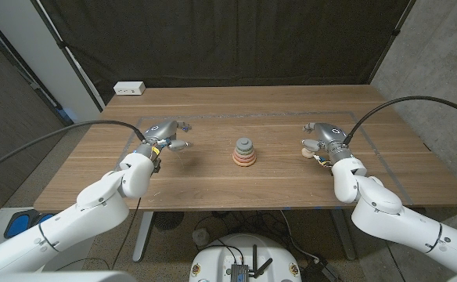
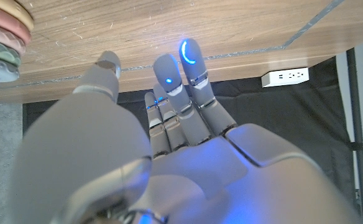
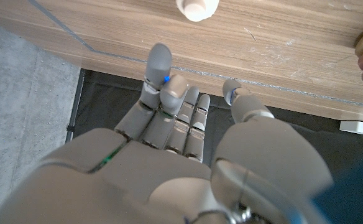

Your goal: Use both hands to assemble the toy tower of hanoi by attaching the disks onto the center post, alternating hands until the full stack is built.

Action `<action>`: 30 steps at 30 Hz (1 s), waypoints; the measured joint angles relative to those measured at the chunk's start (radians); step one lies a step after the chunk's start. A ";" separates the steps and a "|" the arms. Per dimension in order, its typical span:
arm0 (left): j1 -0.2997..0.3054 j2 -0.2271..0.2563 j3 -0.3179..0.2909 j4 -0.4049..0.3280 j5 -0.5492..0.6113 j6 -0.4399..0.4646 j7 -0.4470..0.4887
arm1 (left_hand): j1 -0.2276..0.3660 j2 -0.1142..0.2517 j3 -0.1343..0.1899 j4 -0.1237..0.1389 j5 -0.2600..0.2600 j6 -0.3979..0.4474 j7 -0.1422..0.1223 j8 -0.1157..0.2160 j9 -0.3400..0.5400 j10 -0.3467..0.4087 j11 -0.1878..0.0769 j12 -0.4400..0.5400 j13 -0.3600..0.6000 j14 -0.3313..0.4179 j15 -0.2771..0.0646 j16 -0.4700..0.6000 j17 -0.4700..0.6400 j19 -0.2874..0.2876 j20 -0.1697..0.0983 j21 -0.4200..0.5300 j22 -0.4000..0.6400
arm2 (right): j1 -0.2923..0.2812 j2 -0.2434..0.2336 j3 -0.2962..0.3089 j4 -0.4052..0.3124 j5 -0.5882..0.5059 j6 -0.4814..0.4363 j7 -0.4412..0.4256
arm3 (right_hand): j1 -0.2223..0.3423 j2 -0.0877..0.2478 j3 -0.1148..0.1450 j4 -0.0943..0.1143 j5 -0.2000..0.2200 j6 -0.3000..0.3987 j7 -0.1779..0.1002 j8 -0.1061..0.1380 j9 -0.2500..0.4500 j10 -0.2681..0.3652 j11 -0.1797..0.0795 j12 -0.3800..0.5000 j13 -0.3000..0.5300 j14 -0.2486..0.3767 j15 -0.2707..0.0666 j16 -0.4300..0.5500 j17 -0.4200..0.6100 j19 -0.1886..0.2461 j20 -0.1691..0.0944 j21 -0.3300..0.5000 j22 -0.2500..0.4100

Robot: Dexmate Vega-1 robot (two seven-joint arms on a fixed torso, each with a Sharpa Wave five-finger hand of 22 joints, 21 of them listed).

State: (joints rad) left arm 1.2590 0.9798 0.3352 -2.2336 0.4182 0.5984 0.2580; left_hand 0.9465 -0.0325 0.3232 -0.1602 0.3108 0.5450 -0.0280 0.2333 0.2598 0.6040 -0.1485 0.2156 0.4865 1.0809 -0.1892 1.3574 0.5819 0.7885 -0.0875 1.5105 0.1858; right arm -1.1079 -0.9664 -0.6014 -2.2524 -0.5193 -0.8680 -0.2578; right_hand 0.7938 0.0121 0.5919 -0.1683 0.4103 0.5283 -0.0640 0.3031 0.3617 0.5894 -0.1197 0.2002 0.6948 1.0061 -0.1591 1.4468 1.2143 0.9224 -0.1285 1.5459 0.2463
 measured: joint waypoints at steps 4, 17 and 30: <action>0.000 0.000 0.000 0.000 -0.020 0.004 0.022 | 0.000 0.000 0.000 0.000 0.004 0.001 0.001 0.000 0.000 0.000 0.000 0.000 0.000 0.000 0.000 0.000 0.000 0.000 0.000 0.000 0.000 | -0.005 -0.004 0.001 -0.007 0.000 0.000 0.000 | 0.000 0.000 0.000 0.000 0.000 0.000 0.000 0.000 0.000 0.000 0.000 0.000 0.000 0.000 0.000 0.000 0.000 0.000 0.000 0.000 0.000; 0.001 0.004 0.020 0.011 -0.033 0.038 0.059 | 0.000 0.000 0.000 0.000 0.004 0.008 -0.002 0.000 0.000 0.007 -0.004 0.000 0.003 0.000 0.000 0.000 0.000 0.000 0.000 0.000 0.000 | -0.005 -0.008 -0.009 -0.020 0.000 -0.038 -0.002 | -0.009 0.009 0.000 0.000 0.000 0.000 0.000 -0.001 0.000 0.000 0.000 0.000 0.000 0.000 0.000 0.000 -0.001 0.000 0.000 0.000 0.000; -0.003 0.007 0.022 0.032 -0.075 0.023 0.089 | -0.004 0.004 0.004 0.004 0.004 0.022 0.000 -0.001 0.000 0.027 -0.005 0.000 0.003 0.000 0.000 0.000 0.000 0.000 0.000 0.000 0.000 | 0.015 -0.013 -0.031 -0.021 -0.010 -0.074 0.020 | -0.019 0.000 0.000 0.000 0.000 0.000 0.000 -0.001 0.003 -0.021 0.009 -0.008 -0.009 0.000 0.000 0.000 0.001 0.000 0.000 0.000 0.000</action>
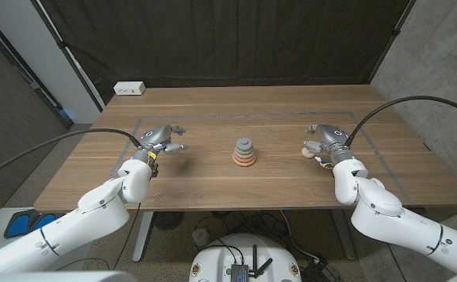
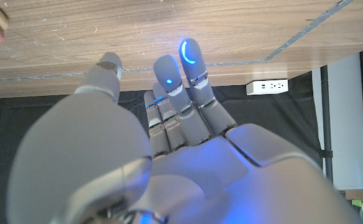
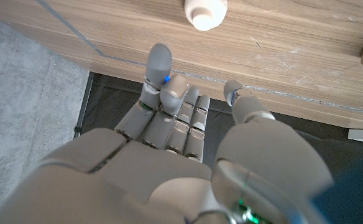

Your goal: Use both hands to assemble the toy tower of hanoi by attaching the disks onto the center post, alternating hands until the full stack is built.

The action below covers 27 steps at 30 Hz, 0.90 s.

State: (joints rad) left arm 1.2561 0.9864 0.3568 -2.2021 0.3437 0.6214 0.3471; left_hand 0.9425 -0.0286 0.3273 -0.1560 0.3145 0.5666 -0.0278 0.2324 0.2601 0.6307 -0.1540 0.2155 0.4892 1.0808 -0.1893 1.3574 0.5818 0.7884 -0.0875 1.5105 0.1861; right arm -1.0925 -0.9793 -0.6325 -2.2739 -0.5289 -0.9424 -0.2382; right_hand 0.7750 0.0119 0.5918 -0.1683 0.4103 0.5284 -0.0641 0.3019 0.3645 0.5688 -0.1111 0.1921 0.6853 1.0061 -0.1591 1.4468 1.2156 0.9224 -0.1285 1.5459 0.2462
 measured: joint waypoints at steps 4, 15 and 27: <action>-0.001 0.000 0.000 0.001 -0.011 0.005 0.006 | 0.000 0.000 0.000 0.000 0.004 0.005 0.004 0.000 0.000 0.000 0.000 0.000 0.000 0.000 0.000 -0.004 -0.001 0.005 -0.005 0.000 0.000 | 0.014 -0.004 -0.013 -0.001 -0.002 -0.007 0.006 | -0.009 -0.009 0.000 0.000 0.000 -0.015 0.000 -0.007 -0.001 -0.019 0.002 -0.007 -0.005 0.000 0.000 0.000 0.005 0.000 0.000 0.000 0.000; 0.003 0.002 -0.019 0.007 -0.032 0.013 0.044 | -0.005 0.005 0.010 -0.001 0.004 0.010 0.000 0.000 0.000 0.011 0.000 0.000 0.005 0.000 0.000 -0.004 0.000 0.005 -0.005 0.000 0.000 | 0.074 -0.017 -0.069 -0.006 -0.032 -0.082 0.091 | -0.014 -0.033 -0.003 0.003 -0.008 -0.072 0.018 -0.037 -0.008 -0.078 0.018 -0.011 -0.019 -0.025 0.011 -0.016 -0.008 -0.013 0.005 -0.008 -0.005; 0.025 0.008 -0.049 -0.004 -0.046 0.029 0.081 | -0.012 0.012 0.010 -0.001 0.008 0.021 0.000 0.000 -0.005 0.015 0.005 0.000 0.005 0.000 0.000 -0.004 0.000 0.005 -0.005 -0.004 0.000 | 0.147 -0.028 -0.146 -0.007 -0.062 -0.147 0.184 | -0.022 -0.059 -0.017 0.005 -0.024 -0.122 0.036 -0.062 -0.012 -0.107 0.035 -0.011 -0.033 -0.052 0.020 -0.042 -0.021 -0.031 0.009 -0.008 -0.009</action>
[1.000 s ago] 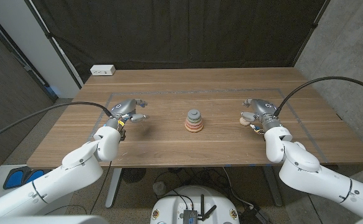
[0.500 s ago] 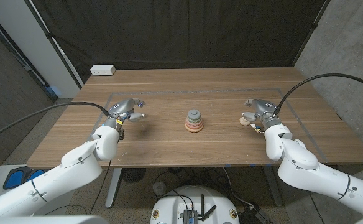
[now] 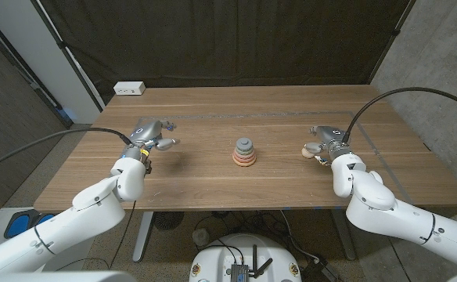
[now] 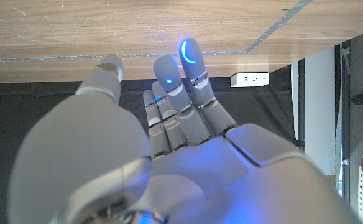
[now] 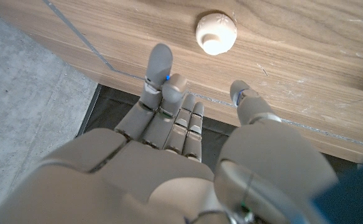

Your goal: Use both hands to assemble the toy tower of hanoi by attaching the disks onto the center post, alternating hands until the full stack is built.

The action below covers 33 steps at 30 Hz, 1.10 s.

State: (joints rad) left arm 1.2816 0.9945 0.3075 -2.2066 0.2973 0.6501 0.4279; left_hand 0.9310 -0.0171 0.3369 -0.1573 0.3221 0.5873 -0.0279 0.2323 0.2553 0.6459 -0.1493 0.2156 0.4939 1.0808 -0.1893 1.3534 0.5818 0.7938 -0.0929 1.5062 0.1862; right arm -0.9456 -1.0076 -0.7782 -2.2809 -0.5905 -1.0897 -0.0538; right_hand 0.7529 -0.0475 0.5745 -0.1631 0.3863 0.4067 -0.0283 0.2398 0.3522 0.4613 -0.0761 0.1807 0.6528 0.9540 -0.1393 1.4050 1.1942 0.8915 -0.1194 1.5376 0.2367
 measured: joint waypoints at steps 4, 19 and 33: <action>0.004 0.001 -0.005 -0.004 -0.003 0.004 0.006 | -0.002 0.002 0.003 0.003 0.000 0.000 0.000 0.000 0.000 0.005 -0.003 0.000 0.000 0.000 0.000 0.000 0.000 0.004 0.004 -0.003 -0.005 | 0.030 -0.002 -0.029 0.002 -0.011 -0.023 0.036 | -0.007 -0.007 -0.006 0.001 -0.006 -0.005 -0.005 -0.008 -0.004 -0.010 0.001 0.000 -0.004 -0.011 0.004 -0.008 -0.005 -0.007 0.007 0.000 -0.005; 0.007 0.001 -0.009 -0.007 -0.017 0.006 0.017 | -0.006 0.005 0.011 0.003 0.004 0.005 0.005 0.000 0.000 0.012 -0.007 0.000 0.000 0.000 0.000 -0.004 0.000 0.004 0.004 -0.003 -0.005 | 0.128 -0.010 -0.115 0.016 -0.029 -0.083 0.147 | -0.016 -0.016 -0.013 0.000 -0.022 -0.007 0.004 -0.008 -0.009 -0.015 0.006 0.005 -0.019 -0.018 0.011 -0.023 -0.014 -0.014 0.000 -0.007 -0.009; 0.004 -0.001 0.001 -0.005 -0.028 0.002 0.017 | -0.014 0.014 0.015 -0.002 0.004 0.006 0.004 0.000 0.000 0.022 -0.006 0.000 0.000 0.006 -0.006 -0.004 0.005 0.009 -0.002 -0.011 -0.005 | 0.183 -0.005 -0.164 0.041 -0.027 -0.108 0.190 | -0.016 -0.016 -0.019 0.003 -0.029 -0.007 0.004 -0.008 -0.014 -0.020 0.001 0.008 -0.028 -0.020 0.009 -0.031 -0.017 -0.020 0.005 -0.007 -0.009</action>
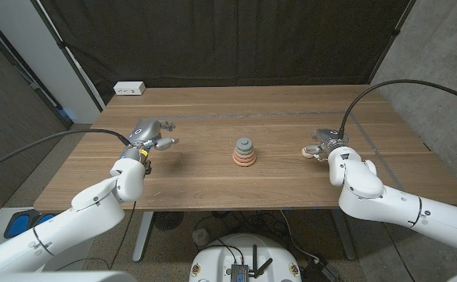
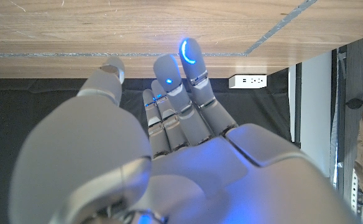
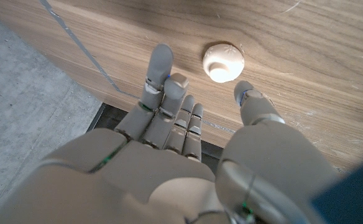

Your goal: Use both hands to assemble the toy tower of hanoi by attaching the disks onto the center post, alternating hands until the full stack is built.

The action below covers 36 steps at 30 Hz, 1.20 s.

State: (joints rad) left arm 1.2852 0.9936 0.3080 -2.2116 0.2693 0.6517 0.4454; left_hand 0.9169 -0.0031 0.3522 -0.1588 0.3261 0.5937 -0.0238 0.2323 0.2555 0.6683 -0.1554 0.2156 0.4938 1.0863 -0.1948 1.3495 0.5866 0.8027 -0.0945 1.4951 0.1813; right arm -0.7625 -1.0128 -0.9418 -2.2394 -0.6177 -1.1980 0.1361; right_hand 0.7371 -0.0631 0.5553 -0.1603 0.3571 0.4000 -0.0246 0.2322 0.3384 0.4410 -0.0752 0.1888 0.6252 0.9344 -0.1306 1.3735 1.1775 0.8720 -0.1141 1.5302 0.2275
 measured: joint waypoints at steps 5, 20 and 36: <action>0.001 0.000 0.001 0.000 -0.004 0.000 0.003 | -0.001 0.001 0.008 0.003 0.000 0.009 0.002 0.000 0.003 0.000 0.000 0.000 0.000 0.000 0.000 0.000 0.001 0.000 0.000 0.000 0.000 | 0.004 0.008 -0.004 0.013 0.013 0.000 -0.004 | 0.006 0.006 -0.003 -0.003 0.000 0.000 0.000 0.000 -0.004 0.000 0.000 0.000 -0.005 0.000 0.000 0.000 0.001 0.000 0.000 0.000 0.000; 0.002 0.001 0.008 -0.004 -0.006 -0.004 0.008 | -0.005 0.005 0.011 0.000 0.007 0.010 0.001 -0.006 0.003 0.007 0.000 0.000 0.003 0.000 0.000 0.000 0.009 0.002 0.002 0.000 0.000 | 0.015 0.023 -0.030 0.040 0.035 0.002 -0.038 | 0.009 0.009 -0.002 -0.003 -0.006 0.004 -0.004 0.000 -0.004 0.000 0.000 0.004 -0.009 0.000 0.000 0.000 0.003 0.000 0.000 0.000 0.000; 0.015 0.003 0.002 -0.011 -0.006 -0.004 0.017 | -0.005 0.005 0.014 0.003 0.007 0.019 0.002 -0.006 0.002 0.017 0.000 0.000 0.005 0.000 0.000 0.000 0.009 0.002 0.002 0.000 0.000 | 0.041 0.034 -0.069 0.074 0.034 -0.010 -0.039 | 0.009 0.009 -0.010 -0.001 -0.013 0.011 -0.011 0.000 -0.009 0.003 -0.003 0.004 -0.014 0.000 0.000 -0.007 0.006 0.000 0.000 0.000 0.000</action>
State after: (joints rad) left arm 1.3002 0.9962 0.3096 -2.2230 0.2635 0.6477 0.4620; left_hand 0.9123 0.0016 0.3658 -0.1559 0.3330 0.6130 -0.0215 0.2266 0.2579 0.6856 -0.1552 0.2155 0.4985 1.0862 -0.1948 1.3495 0.5957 0.8044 -0.0927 1.4951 0.1815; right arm -0.7213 -0.9787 -1.0108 -2.1656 -0.5839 -1.2078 0.0974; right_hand 0.7465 -0.0537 0.5458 -0.1615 0.3437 0.4110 -0.0357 0.2322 0.3291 0.4440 -0.0779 0.1925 0.6111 0.9346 -0.1305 1.3666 1.1832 0.8721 -0.1141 1.5303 0.2274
